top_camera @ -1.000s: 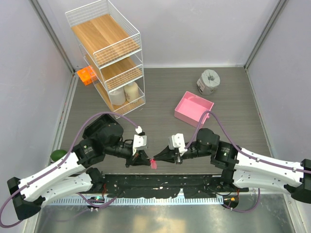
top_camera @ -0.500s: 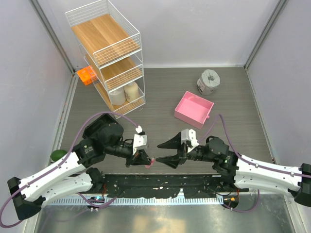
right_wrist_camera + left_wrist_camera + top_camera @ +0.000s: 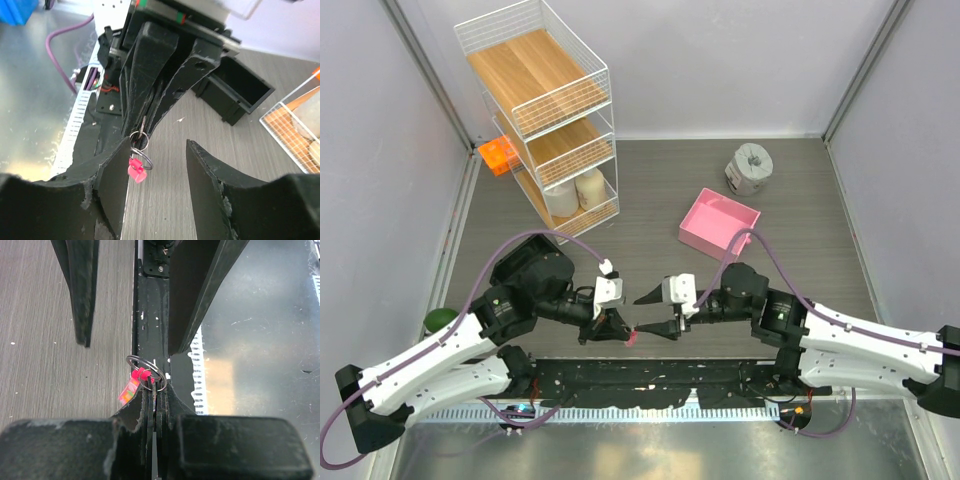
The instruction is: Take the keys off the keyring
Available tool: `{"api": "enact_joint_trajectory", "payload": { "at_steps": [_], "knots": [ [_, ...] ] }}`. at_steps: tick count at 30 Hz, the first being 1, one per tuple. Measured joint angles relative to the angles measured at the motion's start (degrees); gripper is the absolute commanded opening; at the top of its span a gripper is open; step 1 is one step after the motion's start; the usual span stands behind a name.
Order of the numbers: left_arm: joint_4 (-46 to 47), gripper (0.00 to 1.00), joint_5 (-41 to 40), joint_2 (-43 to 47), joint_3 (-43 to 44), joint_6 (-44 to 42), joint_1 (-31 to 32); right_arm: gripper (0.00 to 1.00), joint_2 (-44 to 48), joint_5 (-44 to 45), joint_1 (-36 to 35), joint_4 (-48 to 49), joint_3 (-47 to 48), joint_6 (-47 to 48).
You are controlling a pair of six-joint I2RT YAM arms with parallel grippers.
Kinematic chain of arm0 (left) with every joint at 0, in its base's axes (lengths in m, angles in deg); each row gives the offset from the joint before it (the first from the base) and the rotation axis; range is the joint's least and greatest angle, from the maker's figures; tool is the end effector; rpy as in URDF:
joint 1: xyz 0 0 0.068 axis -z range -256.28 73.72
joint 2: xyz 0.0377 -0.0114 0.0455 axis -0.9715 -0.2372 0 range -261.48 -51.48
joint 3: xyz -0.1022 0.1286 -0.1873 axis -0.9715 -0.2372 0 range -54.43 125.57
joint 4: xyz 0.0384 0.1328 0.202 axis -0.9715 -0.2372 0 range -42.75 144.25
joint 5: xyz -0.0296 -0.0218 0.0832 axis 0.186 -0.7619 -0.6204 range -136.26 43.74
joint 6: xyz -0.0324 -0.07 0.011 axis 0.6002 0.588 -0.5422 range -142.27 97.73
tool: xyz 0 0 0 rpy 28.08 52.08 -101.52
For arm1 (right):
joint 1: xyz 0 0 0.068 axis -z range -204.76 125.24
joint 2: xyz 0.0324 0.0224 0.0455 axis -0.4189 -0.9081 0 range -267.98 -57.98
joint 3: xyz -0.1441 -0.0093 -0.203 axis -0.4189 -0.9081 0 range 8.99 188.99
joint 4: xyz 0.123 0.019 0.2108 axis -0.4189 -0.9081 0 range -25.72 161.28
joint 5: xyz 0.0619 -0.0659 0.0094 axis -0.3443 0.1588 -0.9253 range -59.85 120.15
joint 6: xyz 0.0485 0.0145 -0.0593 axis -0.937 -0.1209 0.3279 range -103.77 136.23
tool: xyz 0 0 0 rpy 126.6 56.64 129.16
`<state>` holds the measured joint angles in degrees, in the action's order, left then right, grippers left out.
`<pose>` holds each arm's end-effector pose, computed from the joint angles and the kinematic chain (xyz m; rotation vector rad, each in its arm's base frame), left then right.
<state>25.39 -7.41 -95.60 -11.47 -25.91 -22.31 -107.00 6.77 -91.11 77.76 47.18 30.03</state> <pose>0.0754 -0.1745 0.2726 1.4284 1.6839 -1.2218 0.0689 0.2233 0.3003 -1.3546 1.0997 1.0210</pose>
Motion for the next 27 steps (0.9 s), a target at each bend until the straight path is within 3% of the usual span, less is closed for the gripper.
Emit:
{"api": "enact_joint_trajectory", "payload": {
  "at_steps": [9, 15, 22, 27],
  "knots": [
    [-1.07, 0.00, 0.00, 0.17, 0.87, -0.09, 0.00, 0.52, -4.02, -3.39, -0.79, -7.98, 2.78, 5.46],
    [-1.66, 0.00, 0.00, 0.55, 1.07, -0.48, 0.00, 0.42, -4.76, -4.76, -1.44, -9.62, 2.80, 6.43],
    [-1.92, 0.00, 0.00, 0.55, 1.07, -0.94, 0.00, 0.05, -4.76, -5.33, -1.53, -9.51, 2.80, 6.38],
    [-2.27, 0.00, 0.00, 0.52, 1.07, -1.27, 0.04, 0.05, -4.72, -5.29, -1.55, -9.01, 2.89, 5.42]
  ]
}}
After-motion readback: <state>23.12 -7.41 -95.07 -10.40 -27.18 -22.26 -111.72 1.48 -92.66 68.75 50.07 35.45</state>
